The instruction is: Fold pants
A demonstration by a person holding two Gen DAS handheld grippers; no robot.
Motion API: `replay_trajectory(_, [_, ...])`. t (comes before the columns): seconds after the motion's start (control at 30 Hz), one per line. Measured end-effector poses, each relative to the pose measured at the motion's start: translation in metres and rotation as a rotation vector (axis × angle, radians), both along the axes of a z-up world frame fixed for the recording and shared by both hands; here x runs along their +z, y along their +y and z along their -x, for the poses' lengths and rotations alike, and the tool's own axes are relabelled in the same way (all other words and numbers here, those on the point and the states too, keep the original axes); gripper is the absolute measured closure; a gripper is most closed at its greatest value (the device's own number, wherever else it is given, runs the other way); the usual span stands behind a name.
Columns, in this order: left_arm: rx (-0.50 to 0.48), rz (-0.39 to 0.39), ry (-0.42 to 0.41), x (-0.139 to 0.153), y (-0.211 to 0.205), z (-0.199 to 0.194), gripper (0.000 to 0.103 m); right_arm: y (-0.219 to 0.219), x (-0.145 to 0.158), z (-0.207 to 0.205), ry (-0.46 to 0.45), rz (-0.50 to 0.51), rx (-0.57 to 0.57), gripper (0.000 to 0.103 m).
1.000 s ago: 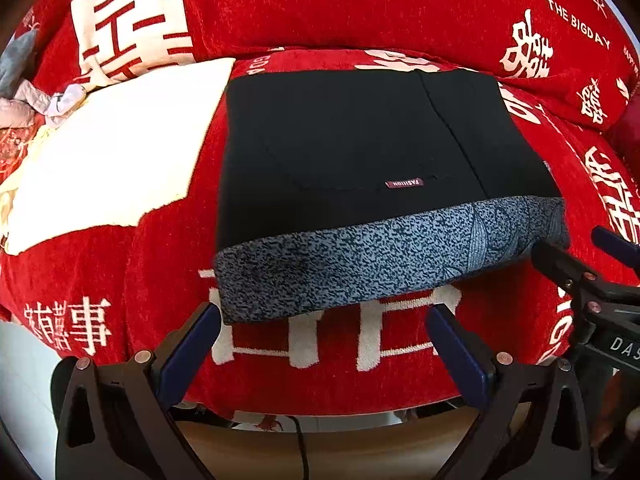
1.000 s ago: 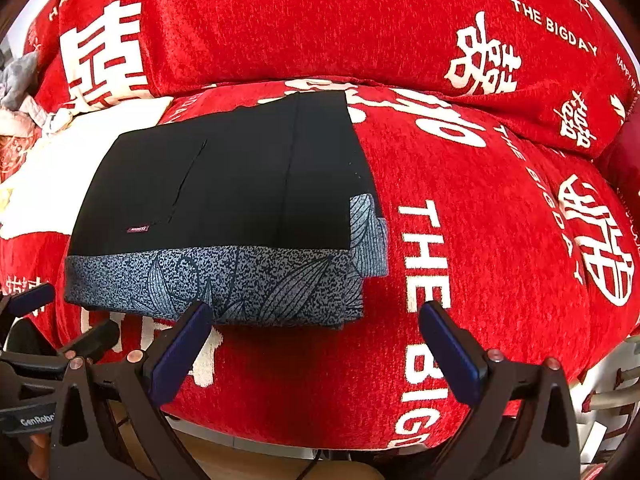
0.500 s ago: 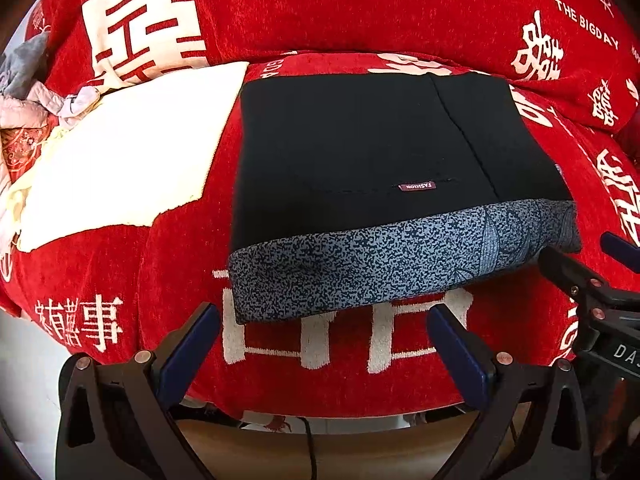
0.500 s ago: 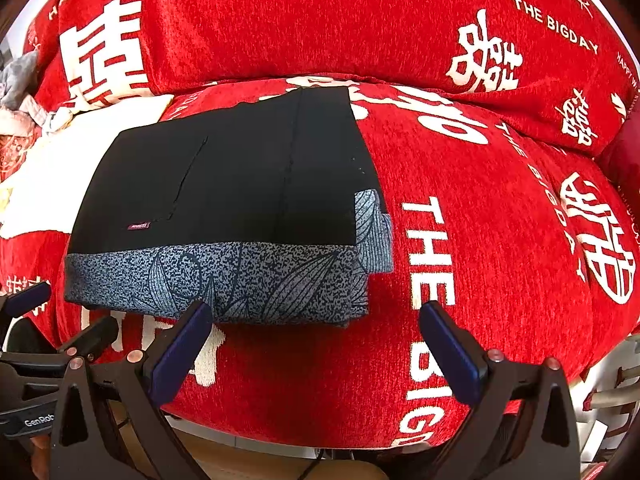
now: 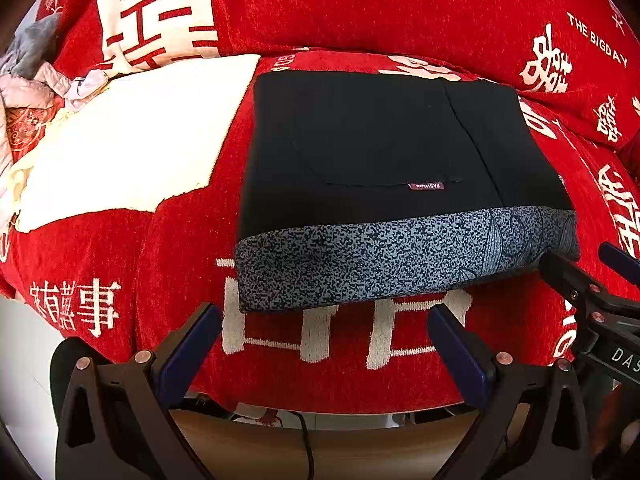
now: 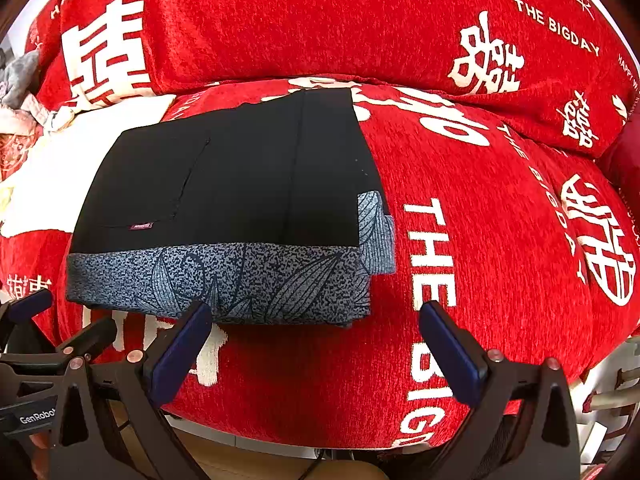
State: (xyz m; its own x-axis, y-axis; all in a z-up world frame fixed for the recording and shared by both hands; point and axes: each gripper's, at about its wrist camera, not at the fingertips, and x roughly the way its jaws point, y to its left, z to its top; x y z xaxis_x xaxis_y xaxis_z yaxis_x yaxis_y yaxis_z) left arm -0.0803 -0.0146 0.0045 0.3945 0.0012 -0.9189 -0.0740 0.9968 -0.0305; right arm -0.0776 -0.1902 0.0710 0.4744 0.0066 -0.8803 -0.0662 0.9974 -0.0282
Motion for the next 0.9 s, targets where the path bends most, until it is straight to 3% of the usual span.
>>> replay_trajectory(0.9, [-0.021, 0.036, -0.004, 0.0037, 0.002, 0.0022, 0.0, 0.0087, 0.0066, 0.003, -0.021, 0.019, 0.024, 0.0])
